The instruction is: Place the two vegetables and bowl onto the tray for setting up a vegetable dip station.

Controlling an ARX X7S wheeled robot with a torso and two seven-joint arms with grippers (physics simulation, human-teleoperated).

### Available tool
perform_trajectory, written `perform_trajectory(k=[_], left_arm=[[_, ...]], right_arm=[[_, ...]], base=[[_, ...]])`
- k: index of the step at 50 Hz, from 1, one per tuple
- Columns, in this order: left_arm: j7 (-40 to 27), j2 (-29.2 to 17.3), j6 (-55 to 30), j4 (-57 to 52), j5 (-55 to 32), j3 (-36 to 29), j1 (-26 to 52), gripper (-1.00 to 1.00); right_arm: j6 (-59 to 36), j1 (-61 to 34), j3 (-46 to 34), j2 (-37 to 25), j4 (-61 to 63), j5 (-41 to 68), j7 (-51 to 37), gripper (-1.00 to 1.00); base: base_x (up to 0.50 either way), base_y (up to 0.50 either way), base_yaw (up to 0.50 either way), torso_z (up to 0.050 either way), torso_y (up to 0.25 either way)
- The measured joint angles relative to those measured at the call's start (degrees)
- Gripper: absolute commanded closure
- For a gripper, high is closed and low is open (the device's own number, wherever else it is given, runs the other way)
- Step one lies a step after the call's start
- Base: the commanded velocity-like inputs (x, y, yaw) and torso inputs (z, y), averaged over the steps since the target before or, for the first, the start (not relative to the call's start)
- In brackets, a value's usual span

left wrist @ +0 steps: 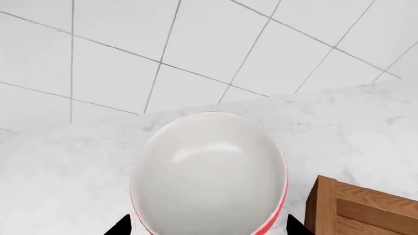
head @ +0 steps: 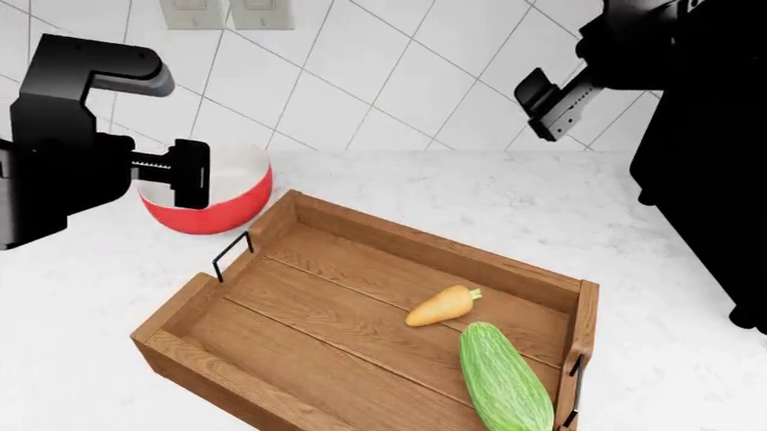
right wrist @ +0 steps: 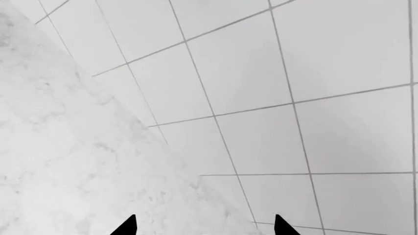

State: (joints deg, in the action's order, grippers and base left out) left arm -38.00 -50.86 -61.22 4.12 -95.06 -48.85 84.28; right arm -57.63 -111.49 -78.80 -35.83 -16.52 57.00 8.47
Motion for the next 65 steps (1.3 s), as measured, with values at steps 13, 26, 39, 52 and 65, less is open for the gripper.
perform_trajectory(k=[13,26,39,52,65], left_arm=[[-1.0,-1.0,1.9,-0.2,-1.0,0.8,-2.0,-1.00],[-1.7,-1.2,5.0,0.2,-2.3,1.9,-4.9,-1.00],[-2.7,0.7,8.8,3.4,-2.2,2.5,-7.0,-1.00],[-3.8,1.1,11.1,4.8,-2.3,3.3,-8.1,-1.00],[-4.4,0.9,12.6,5.5,-2.2,3.8,-9.1,-1.00]], right_arm=[[0.4,0.4,0.0,0.3,-0.6,-0.3,0.3,-1.00],[0.6,0.7,-0.1,0.6,-0.9,-0.6,0.6,-1.00],[0.9,1.3,-0.1,0.5,-1.3,-0.7,0.7,-1.00],[1.4,2.3,0.1,0.4,-1.6,-0.7,0.6,-1.00],[1.8,2.9,0.2,0.5,-2.2,-0.8,0.7,-1.00]], base=[[0.00,0.00,0.00,0.000,0.000],[0.00,0.00,0.00,0.000,0.000],[0.00,0.00,0.00,0.000,0.000],[0.00,0.00,0.00,0.000,0.000],[0.00,0.00,0.00,0.000,0.000]])
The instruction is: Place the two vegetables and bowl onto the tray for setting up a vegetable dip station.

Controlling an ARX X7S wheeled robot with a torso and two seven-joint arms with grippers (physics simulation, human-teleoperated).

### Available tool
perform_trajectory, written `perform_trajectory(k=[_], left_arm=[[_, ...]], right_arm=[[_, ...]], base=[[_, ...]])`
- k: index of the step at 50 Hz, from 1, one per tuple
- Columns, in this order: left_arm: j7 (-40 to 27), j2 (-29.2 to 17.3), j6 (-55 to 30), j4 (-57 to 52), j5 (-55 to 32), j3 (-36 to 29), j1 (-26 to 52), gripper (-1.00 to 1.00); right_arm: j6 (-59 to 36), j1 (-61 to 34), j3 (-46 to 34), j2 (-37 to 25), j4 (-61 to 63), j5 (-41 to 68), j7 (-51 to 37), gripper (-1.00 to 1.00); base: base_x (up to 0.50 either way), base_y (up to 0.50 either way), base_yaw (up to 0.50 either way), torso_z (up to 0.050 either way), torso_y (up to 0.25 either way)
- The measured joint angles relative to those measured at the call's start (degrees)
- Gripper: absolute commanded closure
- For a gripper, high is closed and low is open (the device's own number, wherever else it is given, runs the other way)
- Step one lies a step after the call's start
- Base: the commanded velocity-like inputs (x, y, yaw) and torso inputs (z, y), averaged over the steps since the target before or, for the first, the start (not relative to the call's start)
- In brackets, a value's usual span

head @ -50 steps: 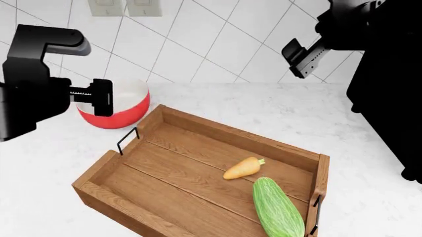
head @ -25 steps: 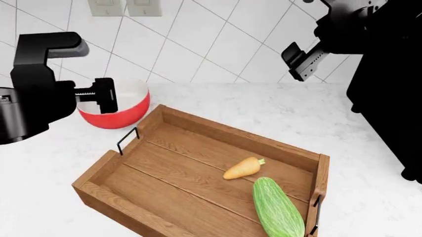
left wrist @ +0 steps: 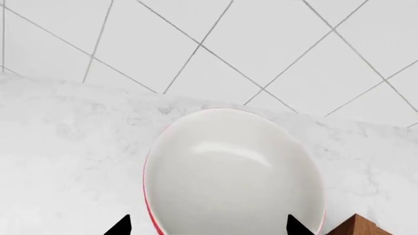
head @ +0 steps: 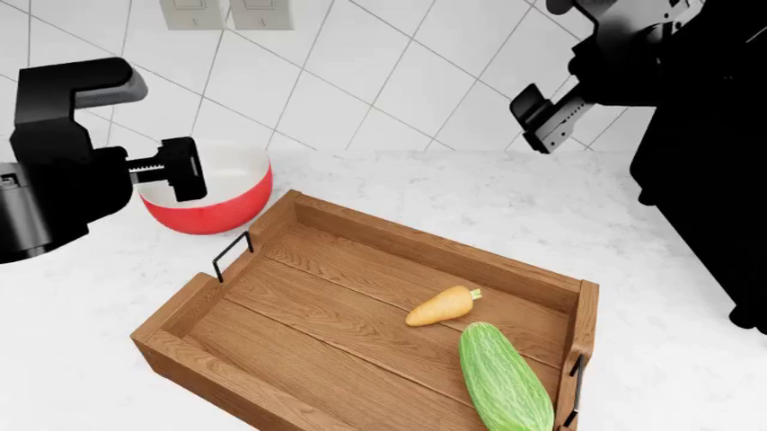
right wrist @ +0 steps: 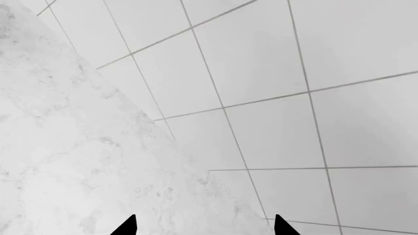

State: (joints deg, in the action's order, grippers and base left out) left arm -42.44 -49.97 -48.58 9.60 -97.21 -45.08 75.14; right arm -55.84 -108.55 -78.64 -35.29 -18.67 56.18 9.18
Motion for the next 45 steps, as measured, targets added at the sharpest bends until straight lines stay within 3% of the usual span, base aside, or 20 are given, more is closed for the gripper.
perform_trajectory(k=[45], left_arm=[[1.6,3.6,6.7,6.0,2.1,0.5,-4.7,-1.00]], right_arm=[[0.4,1.7,0.5,-0.3,-0.7,0.0,-0.3,-1.00]], base=[[0.00,0.00,0.00,0.000,0.000]])
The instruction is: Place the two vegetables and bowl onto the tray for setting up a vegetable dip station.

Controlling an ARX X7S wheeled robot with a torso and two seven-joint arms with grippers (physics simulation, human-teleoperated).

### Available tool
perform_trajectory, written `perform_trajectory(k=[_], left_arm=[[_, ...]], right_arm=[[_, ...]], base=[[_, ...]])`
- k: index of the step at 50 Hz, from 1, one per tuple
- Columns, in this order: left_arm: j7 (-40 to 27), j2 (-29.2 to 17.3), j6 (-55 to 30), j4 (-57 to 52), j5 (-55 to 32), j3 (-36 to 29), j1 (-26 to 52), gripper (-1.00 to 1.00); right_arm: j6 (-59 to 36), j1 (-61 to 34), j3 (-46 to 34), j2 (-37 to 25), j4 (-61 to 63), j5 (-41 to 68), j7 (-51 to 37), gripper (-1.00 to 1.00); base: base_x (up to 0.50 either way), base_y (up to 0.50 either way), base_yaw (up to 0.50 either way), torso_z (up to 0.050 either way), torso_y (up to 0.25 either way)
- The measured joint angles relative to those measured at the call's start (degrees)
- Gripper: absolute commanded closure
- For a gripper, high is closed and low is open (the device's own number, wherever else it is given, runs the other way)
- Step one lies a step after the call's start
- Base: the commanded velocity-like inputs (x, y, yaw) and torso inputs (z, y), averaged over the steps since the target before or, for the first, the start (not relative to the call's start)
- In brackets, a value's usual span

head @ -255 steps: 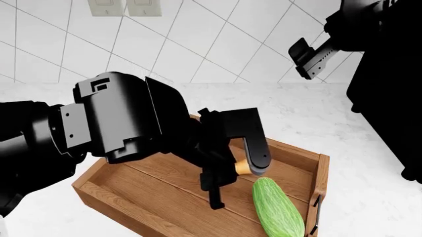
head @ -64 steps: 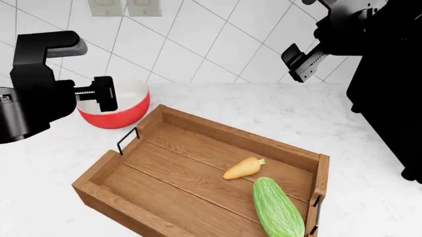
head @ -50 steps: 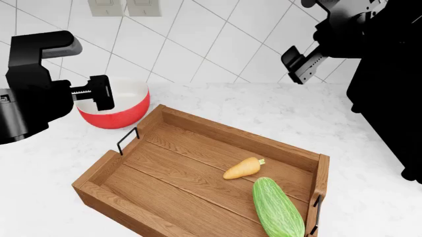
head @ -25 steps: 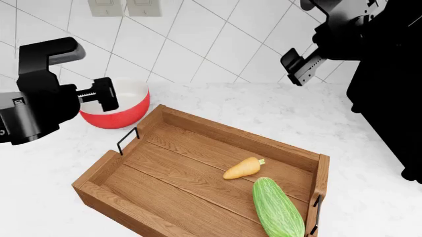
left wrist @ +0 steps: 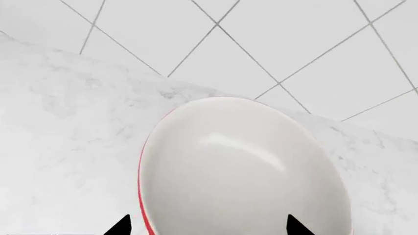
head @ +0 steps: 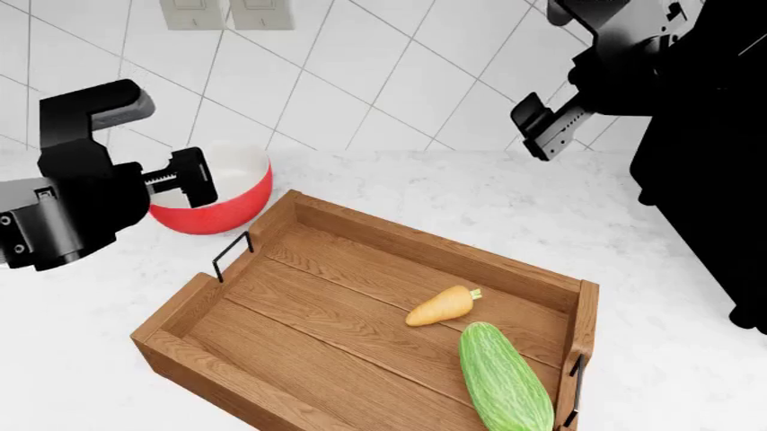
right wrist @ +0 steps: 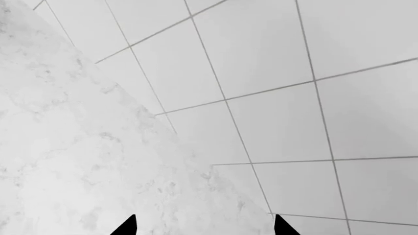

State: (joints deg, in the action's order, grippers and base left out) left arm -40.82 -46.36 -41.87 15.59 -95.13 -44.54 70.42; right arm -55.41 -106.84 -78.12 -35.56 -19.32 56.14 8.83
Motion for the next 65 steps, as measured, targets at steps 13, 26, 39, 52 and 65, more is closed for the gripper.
perform_trajectory(k=[13,26,39,52,65], left_arm=[[1.3,1.6,1.0,2.6,1.2,-0.3,0.2,-1.00],[2.2,2.9,2.5,5.4,2.5,-0.5,0.1,-1.00],[1.2,2.8,3.7,6.2,3.0,-0.2,-0.8,-1.00],[3.1,5.1,5.1,10.8,4.7,-0.9,-0.9,-1.00],[5.7,7.4,7.9,15.6,5.2,-0.3,-1.2,-1.00]], right_arm=[[0.0,0.4,0.1,-0.1,-0.1,0.0,-0.1,-1.00],[0.3,1.0,0.2,0.0,-0.6,-0.1,-0.2,-1.00],[0.9,1.6,0.1,0.6,-1.7,-0.6,0.2,-1.00],[1.4,1.9,0.0,1.2,-2.7,-1.0,0.8,-1.00],[1.3,2.3,-0.1,1.5,-3.1,-1.2,0.8,-1.00]], base=[[0.00,0.00,0.00,0.000,0.000],[0.00,0.00,0.00,0.000,0.000],[0.00,0.00,0.00,0.000,0.000],[0.00,0.00,0.00,0.000,0.000],[0.00,0.00,0.00,0.000,0.000]])
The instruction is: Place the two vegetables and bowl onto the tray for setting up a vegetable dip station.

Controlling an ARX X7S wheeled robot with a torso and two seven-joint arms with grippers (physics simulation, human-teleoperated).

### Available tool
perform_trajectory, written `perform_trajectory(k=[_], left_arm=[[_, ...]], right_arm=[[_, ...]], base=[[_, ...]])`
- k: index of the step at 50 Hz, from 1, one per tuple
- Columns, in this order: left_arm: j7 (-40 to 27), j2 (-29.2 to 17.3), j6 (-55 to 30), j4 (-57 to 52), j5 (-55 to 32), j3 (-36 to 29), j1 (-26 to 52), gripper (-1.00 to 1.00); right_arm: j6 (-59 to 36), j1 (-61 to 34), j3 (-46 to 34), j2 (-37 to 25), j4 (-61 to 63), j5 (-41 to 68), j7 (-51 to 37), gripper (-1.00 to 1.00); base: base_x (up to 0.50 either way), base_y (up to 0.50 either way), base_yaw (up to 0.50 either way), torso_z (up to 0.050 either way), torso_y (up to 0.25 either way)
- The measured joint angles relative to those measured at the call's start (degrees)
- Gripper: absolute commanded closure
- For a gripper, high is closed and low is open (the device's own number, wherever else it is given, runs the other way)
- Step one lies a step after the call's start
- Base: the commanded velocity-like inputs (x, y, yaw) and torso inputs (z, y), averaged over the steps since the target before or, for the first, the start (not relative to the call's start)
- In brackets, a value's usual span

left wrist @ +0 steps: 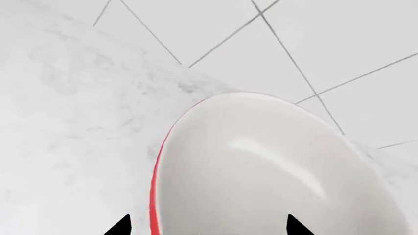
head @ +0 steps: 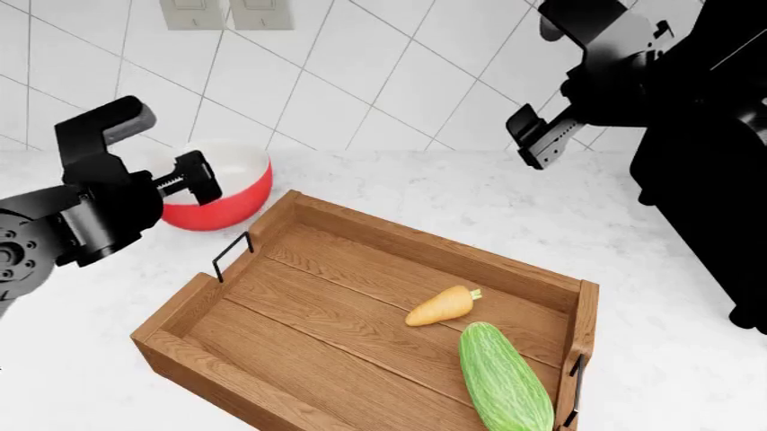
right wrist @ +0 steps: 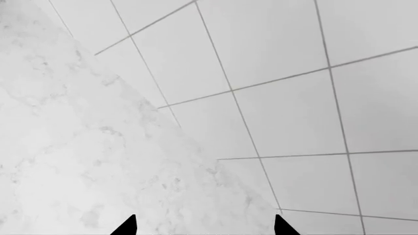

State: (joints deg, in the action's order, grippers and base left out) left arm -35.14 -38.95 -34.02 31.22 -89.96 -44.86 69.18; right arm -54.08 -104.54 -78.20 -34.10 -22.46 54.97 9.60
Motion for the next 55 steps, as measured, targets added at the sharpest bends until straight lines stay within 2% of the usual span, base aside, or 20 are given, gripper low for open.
perform_trajectory(k=[14,15,31,55], left_arm=[[1.6,1.1,3.1,2.5,-0.8,2.1,-1.5,-1.00],[1.6,1.1,3.3,2.5,-0.9,2.2,-1.6,1.00],[1.3,0.3,5.8,1.3,-1.4,5.7,-4.4,1.00],[-0.7,-1.1,7.5,-0.1,-4.3,6.5,-4.2,1.00]], right_arm=[[0.1,0.4,0.2,0.2,-0.4,0.0,-0.1,-1.00],[0.1,0.4,0.2,0.2,-0.5,-0.1,-0.1,-1.00],[0.3,0.6,0.4,0.4,-0.6,-0.2,-0.3,-1.00],[-0.1,0.3,0.6,0.1,0.2,-0.4,-0.9,-1.00]], base=[[0.00,0.00,0.00,0.000,0.000],[0.00,0.00,0.00,0.000,0.000],[0.00,0.00,0.00,0.000,0.000],[0.00,0.00,0.00,0.000,0.000]])
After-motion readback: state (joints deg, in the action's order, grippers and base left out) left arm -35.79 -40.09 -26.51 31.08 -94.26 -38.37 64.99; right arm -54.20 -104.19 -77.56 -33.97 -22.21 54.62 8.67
